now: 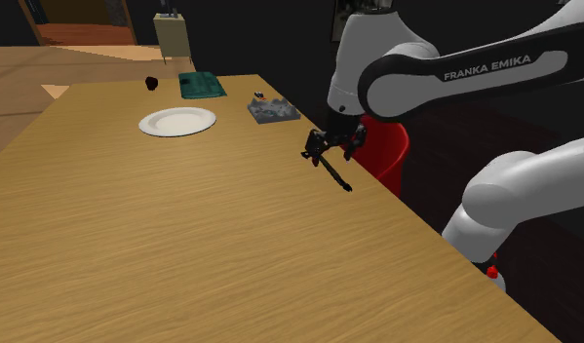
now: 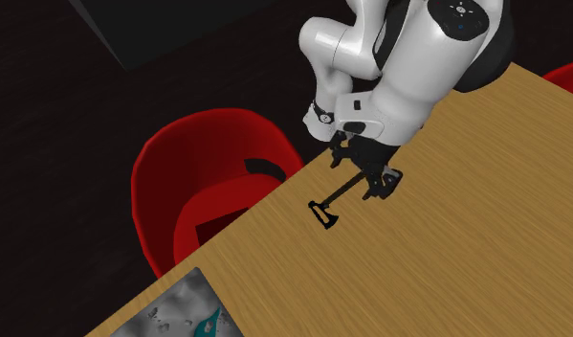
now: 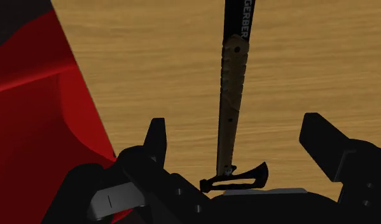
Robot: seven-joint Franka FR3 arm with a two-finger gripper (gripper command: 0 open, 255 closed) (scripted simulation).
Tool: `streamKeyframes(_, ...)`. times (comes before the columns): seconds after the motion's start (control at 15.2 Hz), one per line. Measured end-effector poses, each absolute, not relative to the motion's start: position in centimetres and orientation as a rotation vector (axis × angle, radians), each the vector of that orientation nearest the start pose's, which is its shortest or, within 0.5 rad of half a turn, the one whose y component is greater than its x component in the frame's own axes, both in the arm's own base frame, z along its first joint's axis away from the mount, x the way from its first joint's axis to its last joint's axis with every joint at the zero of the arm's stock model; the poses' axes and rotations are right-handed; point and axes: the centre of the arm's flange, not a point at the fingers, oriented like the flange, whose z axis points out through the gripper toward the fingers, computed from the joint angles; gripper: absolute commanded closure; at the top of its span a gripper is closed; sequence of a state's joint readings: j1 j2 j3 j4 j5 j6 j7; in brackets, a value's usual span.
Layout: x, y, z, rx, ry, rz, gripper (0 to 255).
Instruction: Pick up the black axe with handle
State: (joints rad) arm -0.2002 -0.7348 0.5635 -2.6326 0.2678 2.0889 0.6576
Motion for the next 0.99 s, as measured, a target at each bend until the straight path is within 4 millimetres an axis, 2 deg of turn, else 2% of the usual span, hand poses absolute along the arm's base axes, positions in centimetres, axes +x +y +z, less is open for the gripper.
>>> streamKeyframes(0.2, 33.5, 14.1, 43.2, -3.082, 0.818, -0.271, 0)
streamKeyframes(0.26, 33.5, 14.1, 43.1, -3.081, 0.818, -0.271, 255)
streamKeyframes(0.99, 33.6, 14.3, 43.6, -3.077, 0.816, -0.284, 255)
